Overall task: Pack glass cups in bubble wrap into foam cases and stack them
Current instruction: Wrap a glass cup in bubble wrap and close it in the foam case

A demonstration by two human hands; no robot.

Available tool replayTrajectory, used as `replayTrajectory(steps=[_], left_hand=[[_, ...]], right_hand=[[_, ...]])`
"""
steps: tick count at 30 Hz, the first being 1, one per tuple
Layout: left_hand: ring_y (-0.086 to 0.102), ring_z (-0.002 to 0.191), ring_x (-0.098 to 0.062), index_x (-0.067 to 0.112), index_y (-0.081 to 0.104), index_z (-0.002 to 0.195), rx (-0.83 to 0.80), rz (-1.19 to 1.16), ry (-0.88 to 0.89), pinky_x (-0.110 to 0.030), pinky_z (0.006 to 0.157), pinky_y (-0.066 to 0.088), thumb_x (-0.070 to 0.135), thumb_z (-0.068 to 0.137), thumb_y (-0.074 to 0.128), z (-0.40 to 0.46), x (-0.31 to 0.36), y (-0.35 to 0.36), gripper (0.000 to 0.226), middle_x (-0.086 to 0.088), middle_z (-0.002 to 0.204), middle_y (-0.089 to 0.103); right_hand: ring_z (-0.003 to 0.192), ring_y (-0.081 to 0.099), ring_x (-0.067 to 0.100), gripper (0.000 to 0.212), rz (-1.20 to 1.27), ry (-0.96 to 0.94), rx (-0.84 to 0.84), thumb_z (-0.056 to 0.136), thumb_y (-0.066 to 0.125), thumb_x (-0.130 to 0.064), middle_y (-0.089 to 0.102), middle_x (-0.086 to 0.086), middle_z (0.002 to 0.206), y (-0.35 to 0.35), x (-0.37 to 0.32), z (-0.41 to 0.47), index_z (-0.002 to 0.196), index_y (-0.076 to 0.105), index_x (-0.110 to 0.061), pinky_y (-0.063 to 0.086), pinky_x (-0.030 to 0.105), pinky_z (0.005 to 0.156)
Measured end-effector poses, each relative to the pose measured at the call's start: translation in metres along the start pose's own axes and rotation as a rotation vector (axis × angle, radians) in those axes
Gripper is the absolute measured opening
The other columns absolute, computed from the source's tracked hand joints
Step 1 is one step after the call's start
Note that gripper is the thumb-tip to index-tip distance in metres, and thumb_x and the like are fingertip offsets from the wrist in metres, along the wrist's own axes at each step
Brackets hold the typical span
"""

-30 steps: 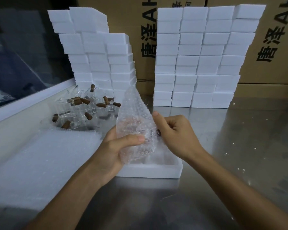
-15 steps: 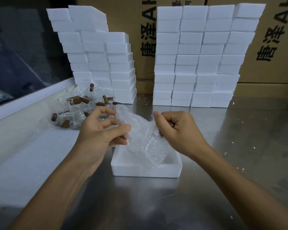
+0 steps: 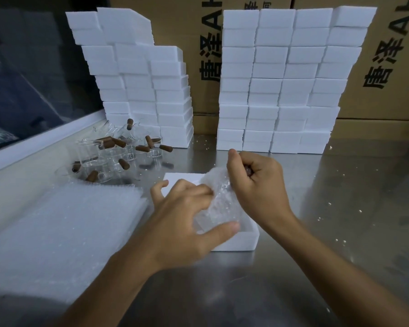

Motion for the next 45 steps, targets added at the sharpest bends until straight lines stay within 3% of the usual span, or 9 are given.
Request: replayTrajectory(steps=[7, 12, 19, 23, 27, 32, 35, 41, 45], left_hand=[[0.05, 0.1, -0.002, 0.048, 0.059, 0.082, 0.186, -0.23, 0.049, -0.013, 0.085, 0.038, 0.05, 0.078, 0.07, 0.001, 0.003, 0.0, 0.011, 0.025, 0.101, 0.051], [0.056, 0.116, -0.009, 0.032, 0.05, 0.123, 0.502, -0.642, -0.135, -0.025, 0.091, 0.052, 0.048, 0.067, 0.078, 0.003, -0.008, -0.009, 0.064, 0.009, 0.125, 0.053], [0.061, 0.092, -0.009, 0.022, 0.058, 0.089, 0.433, -0.531, -0.132, -0.016, 0.076, 0.048, 0.032, 0.063, 0.078, 0.002, -0.019, -0.01, 0.034, 0.015, 0.093, 0.063], [0.062, 0.074, -0.024, 0.02, 0.047, 0.084, 0.374, -0.545, -0.123, -0.044, 0.059, 0.054, 0.039, 0.06, 0.074, 0.001, -0.017, -0.006, 0.041, 0.005, 0.082, 0.06], [0.064, 0.07, -0.016, 0.026, 0.037, 0.103, 0.4, -0.436, -0.156, -0.049, 0.057, 0.054, 0.045, 0.057, 0.078, 0.0, -0.021, -0.009, 0.065, 0.013, 0.087, 0.058], [0.069, 0.084, -0.011, 0.032, 0.035, 0.132, 0.364, -0.283, -0.127, -0.043, 0.071, 0.058, 0.039, 0.062, 0.078, -0.001, -0.024, -0.011, 0.083, 0.014, 0.096, 0.069], [0.068, 0.082, -0.013, 0.022, 0.058, 0.107, 0.381, -0.258, -0.077, -0.038, 0.066, 0.057, 0.045, 0.06, 0.07, -0.002, -0.02, -0.015, 0.053, 0.011, 0.091, 0.07], [0.063, 0.072, -0.024, 0.014, 0.052, 0.072, 0.451, -0.388, -0.081, -0.044, 0.06, 0.052, 0.047, 0.064, 0.074, 0.003, -0.022, -0.022, 0.041, -0.003, 0.078, 0.065], [0.061, 0.068, -0.033, 0.015, 0.059, 0.064, 0.514, -0.499, -0.188, -0.049, 0.057, 0.052, 0.05, 0.067, 0.074, 0.001, -0.041, -0.03, 0.038, -0.012, 0.074, 0.064]], right_hand=[[0.047, 0.029, 0.006, 0.05, 0.169, 0.131, 0.028, 0.1, 0.051, -0.017, 0.031, -0.008, 0.048, -0.001, 0.002, 0.001, 0.054, 0.035, -0.009, 0.026, 0.02, 0.048], [0.055, 0.042, 0.012, 0.048, 0.429, 0.293, -0.075, 0.101, 0.053, -0.032, 0.046, 0.002, 0.058, 0.007, 0.001, 0.0, 0.063, 0.049, -0.003, 0.037, 0.023, 0.053], [0.078, 0.072, 0.024, 0.009, 0.554, 0.443, -0.151, 0.085, 0.075, -0.011, 0.074, 0.011, 0.089, 0.008, 0.004, -0.003, 0.094, 0.076, -0.014, 0.057, 0.03, 0.059], [0.075, 0.072, 0.017, 0.015, 0.397, 0.248, -0.275, 0.082, 0.078, -0.009, 0.075, -0.002, 0.084, 0.012, -0.008, -0.004, 0.088, 0.076, -0.023, 0.061, 0.036, 0.057], [0.082, 0.071, 0.008, 0.008, 0.263, 0.058, -0.396, 0.09, 0.071, -0.014, 0.076, -0.004, 0.085, 0.02, -0.017, -0.01, 0.092, 0.078, -0.013, 0.056, 0.026, 0.076], [0.057, 0.048, 0.027, 0.048, 0.099, -0.164, -0.563, 0.101, 0.044, -0.027, 0.048, 0.007, 0.056, 0.039, -0.036, -0.027, 0.06, 0.054, -0.004, 0.041, 0.041, 0.064], [0.058, 0.043, 0.024, 0.047, 0.085, -0.163, -0.589, 0.099, 0.047, -0.027, 0.04, 0.002, 0.054, 0.04, -0.033, -0.028, 0.056, 0.048, -0.008, 0.041, 0.033, 0.077], [0.071, 0.054, 0.009, 0.014, 0.185, -0.197, -0.373, 0.085, 0.069, -0.016, 0.061, 0.001, 0.081, 0.03, -0.034, -0.027, 0.087, 0.067, -0.003, 0.041, 0.021, 0.063], [0.103, 0.059, 0.012, 0.044, 0.089, -0.287, -0.402, 0.081, 0.077, -0.029, 0.062, -0.002, 0.113, 0.027, -0.031, -0.024, 0.117, 0.062, -0.008, 0.052, 0.03, 0.084]])
Point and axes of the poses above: each hand's wrist, its own z-axis towards the middle knuckle, its own y-axis out of the palm, x = y × z, the point moved 4 cm from there along z, towards the middle knuckle
